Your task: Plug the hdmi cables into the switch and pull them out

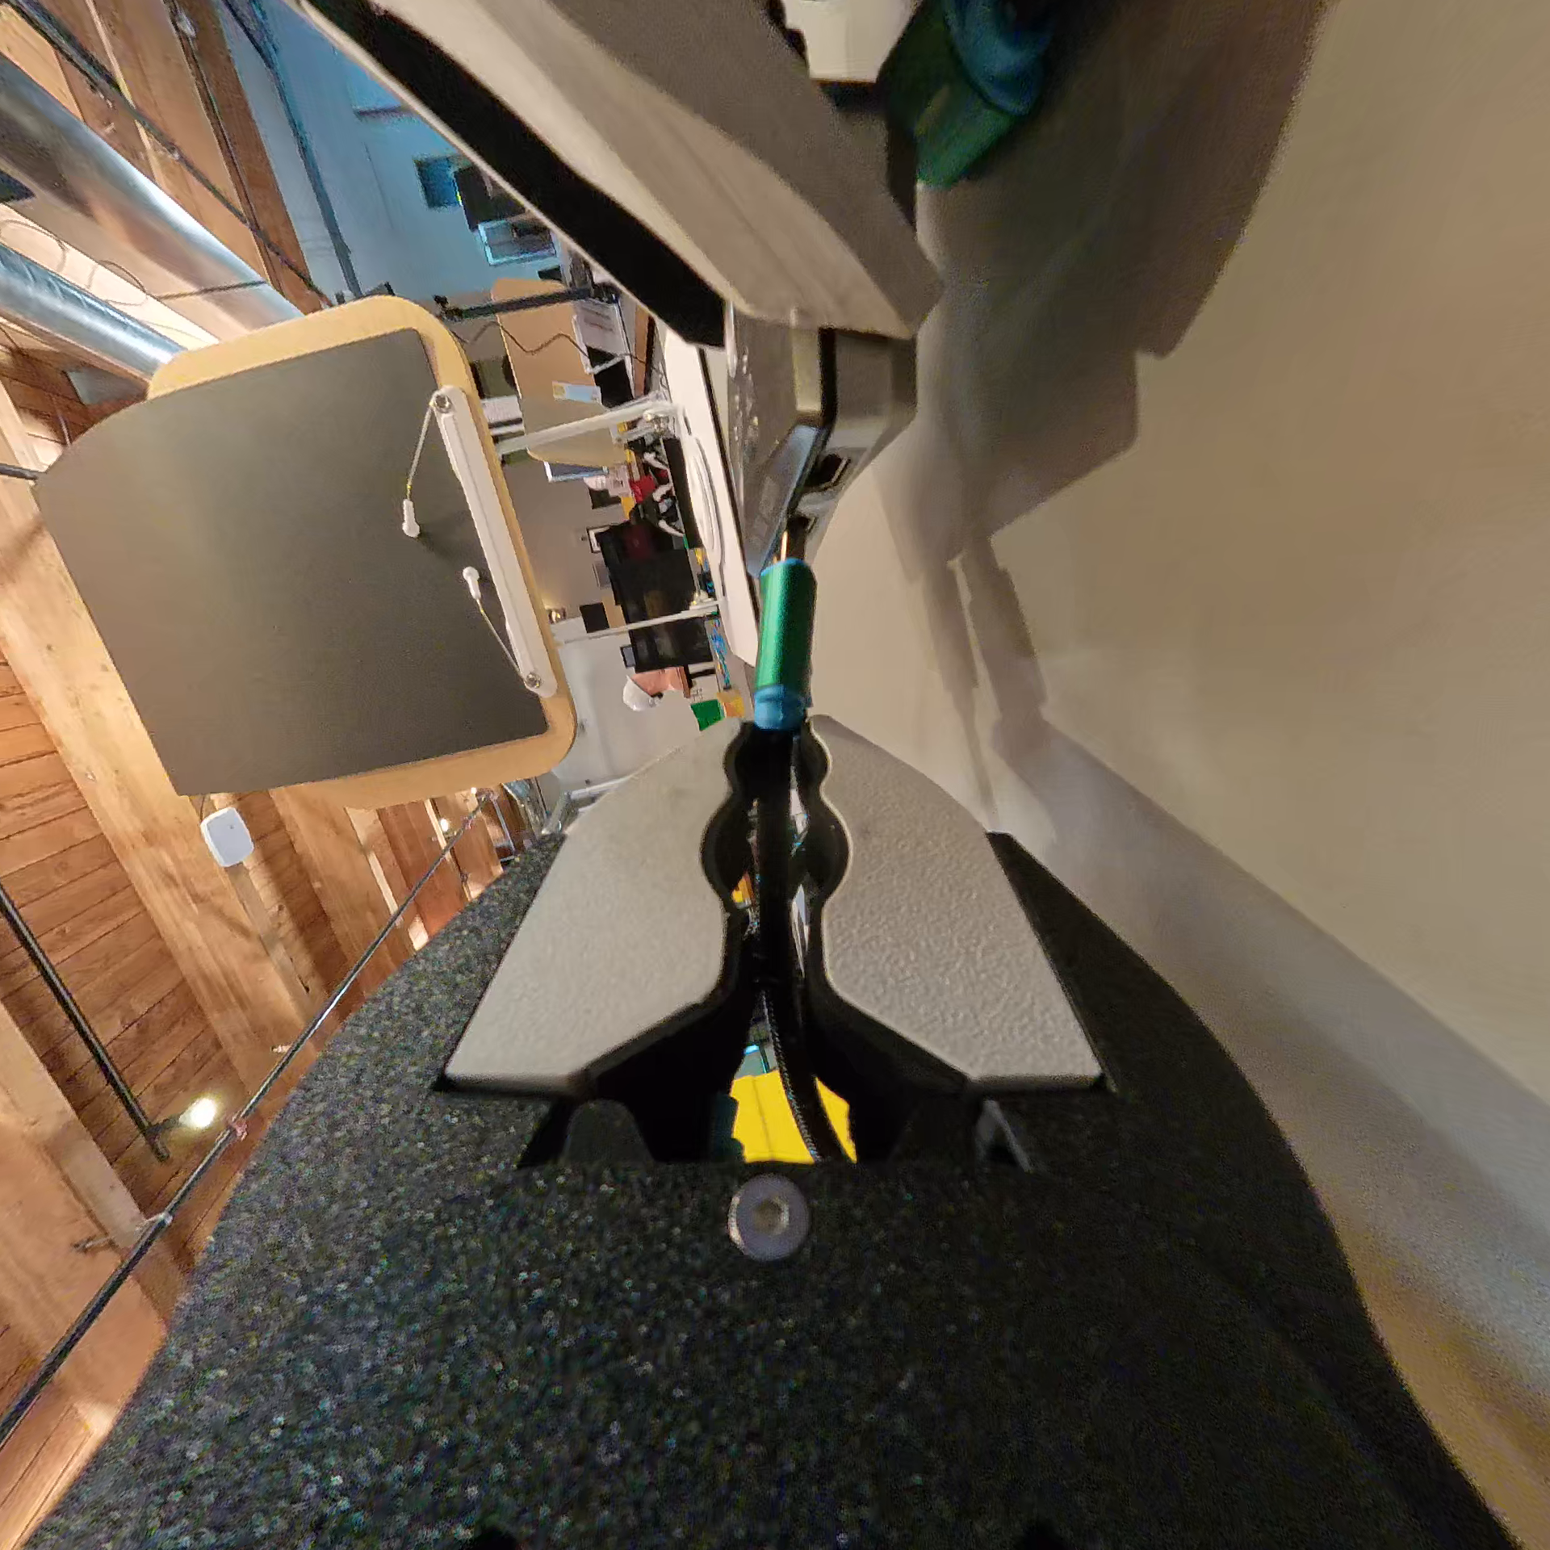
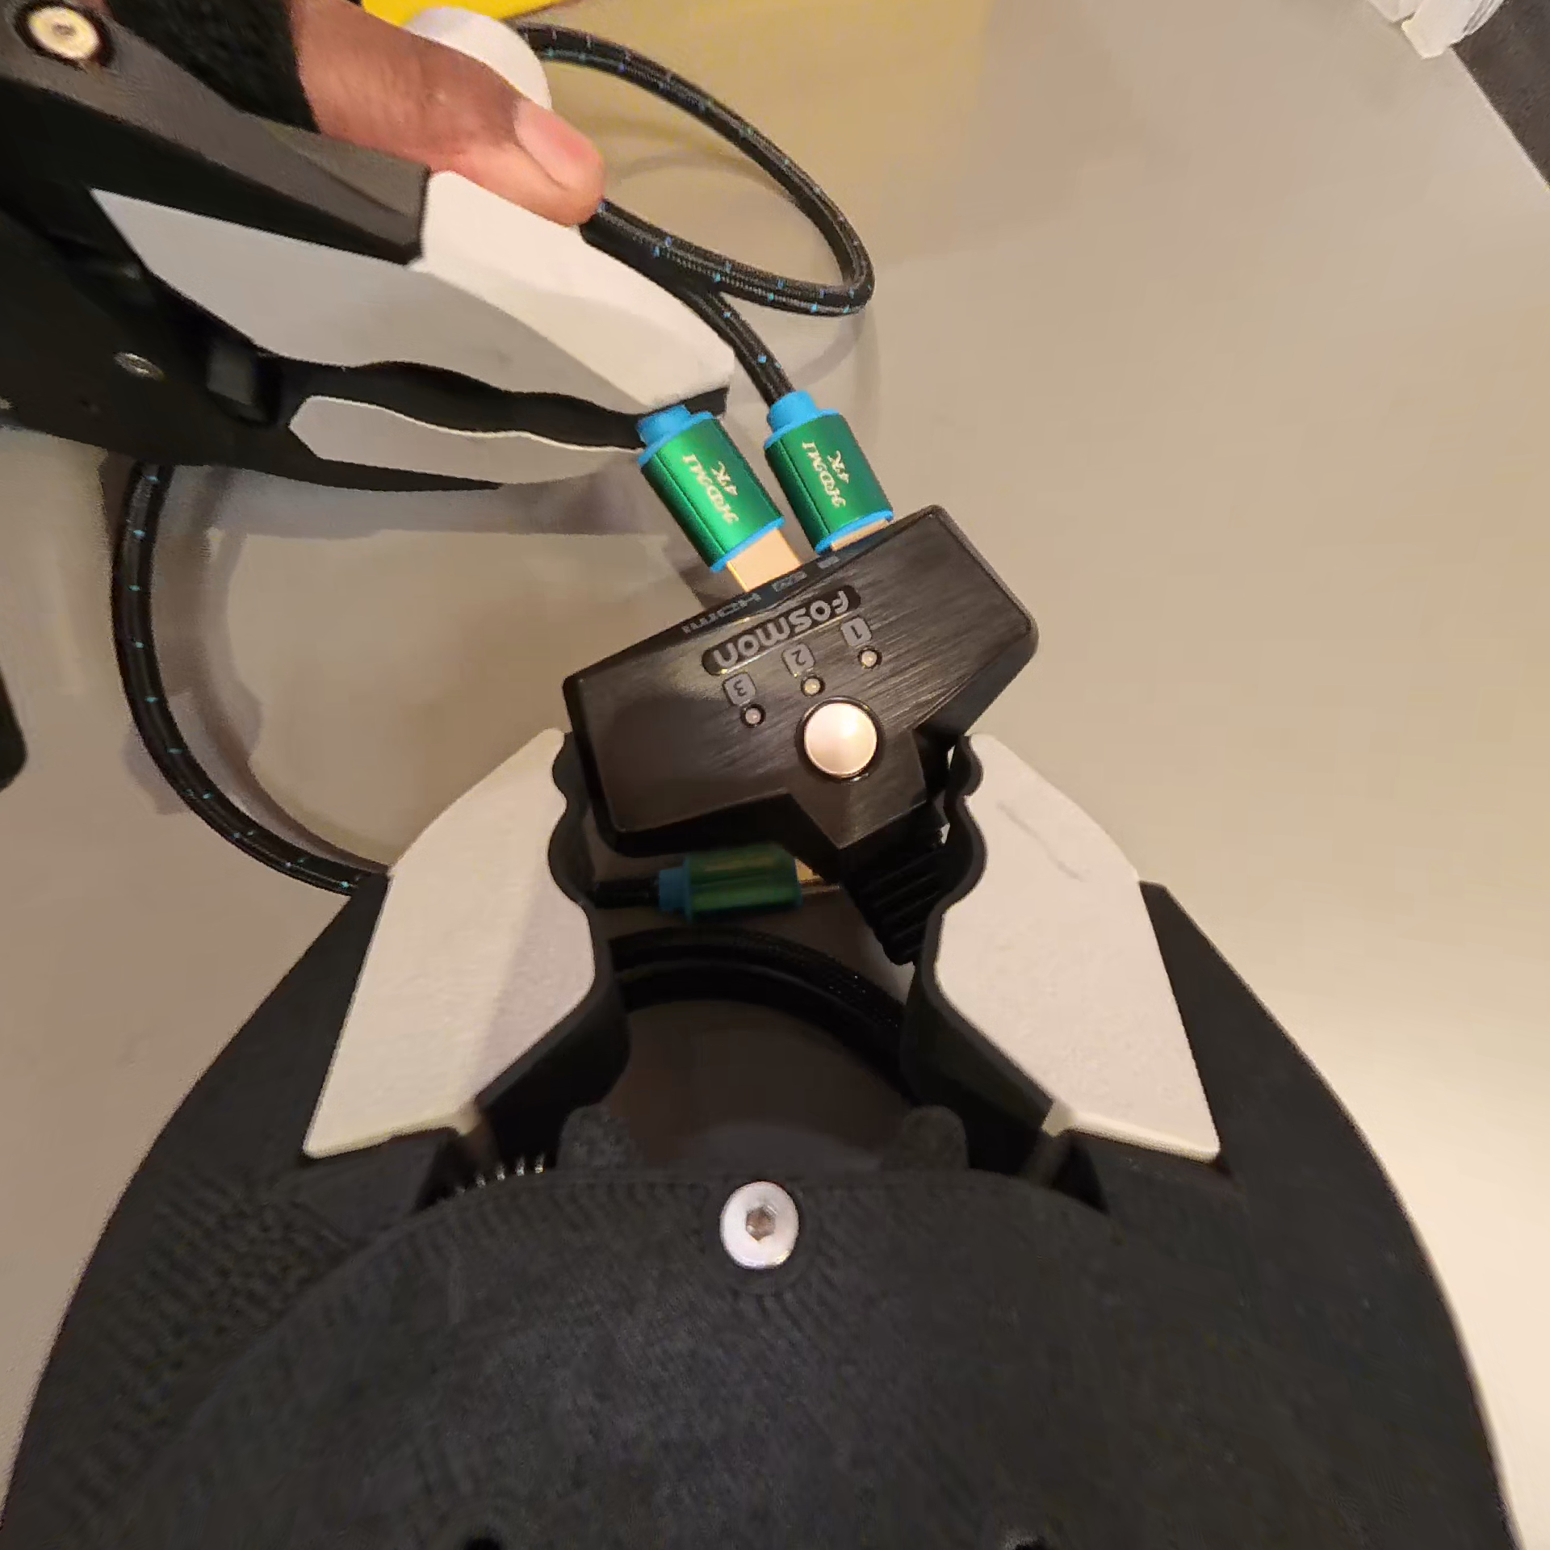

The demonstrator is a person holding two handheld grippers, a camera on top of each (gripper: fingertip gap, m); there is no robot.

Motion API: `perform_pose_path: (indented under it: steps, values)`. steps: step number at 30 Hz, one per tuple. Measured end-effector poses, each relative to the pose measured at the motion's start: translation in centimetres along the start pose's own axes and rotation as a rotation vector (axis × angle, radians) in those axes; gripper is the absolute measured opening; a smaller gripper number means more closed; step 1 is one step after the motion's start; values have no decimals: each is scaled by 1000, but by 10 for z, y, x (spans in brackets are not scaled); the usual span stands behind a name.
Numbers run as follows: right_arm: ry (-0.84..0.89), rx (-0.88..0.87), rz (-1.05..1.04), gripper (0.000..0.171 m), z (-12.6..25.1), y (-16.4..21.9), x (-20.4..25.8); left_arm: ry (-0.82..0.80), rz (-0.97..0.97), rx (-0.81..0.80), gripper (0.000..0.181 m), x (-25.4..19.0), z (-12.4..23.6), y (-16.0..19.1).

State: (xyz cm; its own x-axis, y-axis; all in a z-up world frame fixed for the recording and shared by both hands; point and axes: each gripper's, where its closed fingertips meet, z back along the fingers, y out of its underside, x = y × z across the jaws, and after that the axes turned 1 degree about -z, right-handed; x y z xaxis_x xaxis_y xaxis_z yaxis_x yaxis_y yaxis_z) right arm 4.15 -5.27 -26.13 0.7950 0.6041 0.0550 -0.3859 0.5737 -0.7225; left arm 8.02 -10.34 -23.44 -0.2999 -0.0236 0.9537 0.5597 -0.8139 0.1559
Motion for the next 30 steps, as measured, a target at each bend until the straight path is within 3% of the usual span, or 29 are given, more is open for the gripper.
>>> perform_pose_path:
  steps: [21,30]
  values:
    - [-54,84,40,82,-3,18,3,32,-39,-198,9,-17,2,-21]
    - [-99,106,118,82,-3,23,13,-3,-31,-367,9,-26,12,-26]
